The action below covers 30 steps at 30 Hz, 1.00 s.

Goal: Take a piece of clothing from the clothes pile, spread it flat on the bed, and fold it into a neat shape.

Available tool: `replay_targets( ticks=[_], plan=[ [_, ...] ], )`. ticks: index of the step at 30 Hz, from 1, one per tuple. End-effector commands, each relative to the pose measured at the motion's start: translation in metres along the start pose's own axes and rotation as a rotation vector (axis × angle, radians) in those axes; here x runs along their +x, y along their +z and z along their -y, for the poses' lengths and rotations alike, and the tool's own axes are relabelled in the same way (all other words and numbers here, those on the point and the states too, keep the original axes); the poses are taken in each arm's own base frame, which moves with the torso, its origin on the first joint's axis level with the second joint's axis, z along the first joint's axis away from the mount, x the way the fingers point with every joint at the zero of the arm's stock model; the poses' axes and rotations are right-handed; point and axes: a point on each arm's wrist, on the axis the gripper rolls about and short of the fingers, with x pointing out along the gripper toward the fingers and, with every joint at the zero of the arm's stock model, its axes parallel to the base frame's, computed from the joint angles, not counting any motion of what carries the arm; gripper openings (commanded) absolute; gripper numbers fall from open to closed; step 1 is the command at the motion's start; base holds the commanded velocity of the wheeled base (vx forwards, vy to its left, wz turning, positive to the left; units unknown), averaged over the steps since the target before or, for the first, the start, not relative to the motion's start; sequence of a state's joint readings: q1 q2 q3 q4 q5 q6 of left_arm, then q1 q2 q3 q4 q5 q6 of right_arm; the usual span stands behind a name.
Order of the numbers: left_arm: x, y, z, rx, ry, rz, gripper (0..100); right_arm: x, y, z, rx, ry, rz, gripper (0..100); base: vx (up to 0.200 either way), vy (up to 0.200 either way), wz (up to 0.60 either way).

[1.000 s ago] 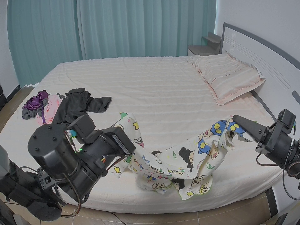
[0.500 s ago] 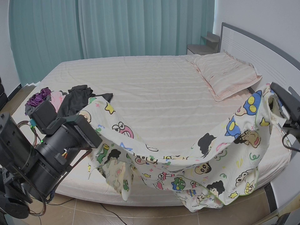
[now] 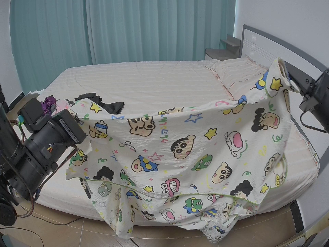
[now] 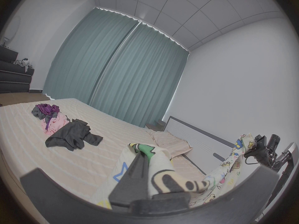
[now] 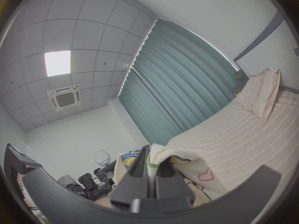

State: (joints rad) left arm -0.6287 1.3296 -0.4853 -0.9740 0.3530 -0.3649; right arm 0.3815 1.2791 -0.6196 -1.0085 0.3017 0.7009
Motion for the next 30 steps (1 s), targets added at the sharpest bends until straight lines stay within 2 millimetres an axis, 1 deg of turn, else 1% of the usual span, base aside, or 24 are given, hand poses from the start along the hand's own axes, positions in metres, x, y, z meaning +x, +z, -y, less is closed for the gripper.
replay_targets(
  ticks=[1, 2, 4, 6, 8, 10, 11, 12, 13, 14, 17, 21, 23, 24, 26, 27, 28, 30],
  plan=[
    [0.036, -0.02, -0.015, -0.007, 0.051, -0.085, 0, 0.039, -0.011, 0.04, 0.016, -0.09, -0.052, 0, 0.0, 0.0, 0.0],
    [0.049, -0.025, -0.021, -0.022, 0.066, -0.102, 0, 0.05, -0.01, 0.052, 0.016, -0.111, -0.052, 0, 0.2, 0.0, 0.0],
    [0.058, -0.026, -0.024, -0.032, 0.073, -0.105, 0, 0.058, -0.011, 0.061, 0.017, -0.126, -0.056, 0, 0.2, 0.0, 0.0],
    [0.076, -0.031, -0.029, -0.038, 0.087, -0.116, 0, 0.072, -0.013, 0.079, 0.02, -0.156, -0.059, 0, 0.2, 0.0, 0.0],
    [0.091, -0.036, -0.034, -0.037, 0.105, -0.119, 0, 0.082, -0.013, 0.092, 0.022, -0.177, -0.055, 0, 0.2, 0.0, 0.0],
    [0.105, -0.042, -0.04, -0.034, 0.127, -0.127, 0, 0.088, -0.014, 0.103, 0.023, -0.194, -0.054, 0, 0.2, 0.0, 0.0],
    [0.106, -0.043, -0.041, -0.034, 0.13, -0.129, 0, 0.089, -0.015, 0.105, 0.023, -0.196, -0.055, 0, 0.2, 0.0, 0.0],
    [0.117, -0.047, -0.046, -0.032, 0.145, -0.132, 0, 0.094, -0.015, 0.113, 0.026, -0.205, -0.051, 0, 0.2, 0.0, 0.0],
    [0.118, -0.048, -0.046, -0.032, 0.146, -0.131, 0, 0.095, -0.015, 0.114, 0.026, -0.207, -0.05, 0, 0.2, 0.0, 0.0],
    [0.128, -0.05, -0.05, -0.031, 0.157, -0.128, 0, 0.1, -0.015, 0.121, 0.024, -0.215, -0.046, 0, 0.2, 0.0, 0.0],
    [0.138, -0.055, -0.052, -0.03, 0.163, -0.13, 0, 0.104, -0.016, 0.127, 0.025, -0.221, -0.046, 0, 0.2, 0.0, 0.0],
    [0.156, -0.069, -0.056, -0.027, 0.171, -0.146, 0, 0.111, -0.02, 0.143, 0.028, -0.242, -0.054, 0, 0.2, 0.0, 0.0],
    [0.163, -0.077, -0.06, -0.024, 0.182, -0.162, 0, 0.116, -0.023, 0.151, 0.03, -0.253, -0.053, 0, 0.2, 0.0, 0.0],
    [0.163, -0.077, -0.06, -0.024, 0.182, -0.162, 0, 0.116, -0.023, 0.151, 0.03, -0.253, -0.053, 0, 0.2, 0.0, 0.0],
    [0.175, -0.093, -0.068, -0.018, 0.202, -0.191, 0, 0.121, -0.029, 0.166, 0.036, -0.277, -0.061, 0, 0.2, 0.0, 0.0],
    [0.178, -0.099, -0.07, -0.016, 0.209, -0.199, 0, 0.122, -0.033, 0.171, 0.04, -0.283, -0.069, 0, 0.2, 0.0, 0.0],
    [0.179, -0.1, -0.071, -0.015, 0.21, -0.202, 0, 0.123, -0.033, 0.172, 0.041, -0.284, -0.07, 0, 0.2, 0.0, 0.0],
    [0.192, -0.117, -0.081, -0.009, 0.233, -0.223, 0, 0.126, -0.048, 0.188, 0.057, -0.314, -0.099, 0, 0.2, 0.0, 0.0]
  ],
)
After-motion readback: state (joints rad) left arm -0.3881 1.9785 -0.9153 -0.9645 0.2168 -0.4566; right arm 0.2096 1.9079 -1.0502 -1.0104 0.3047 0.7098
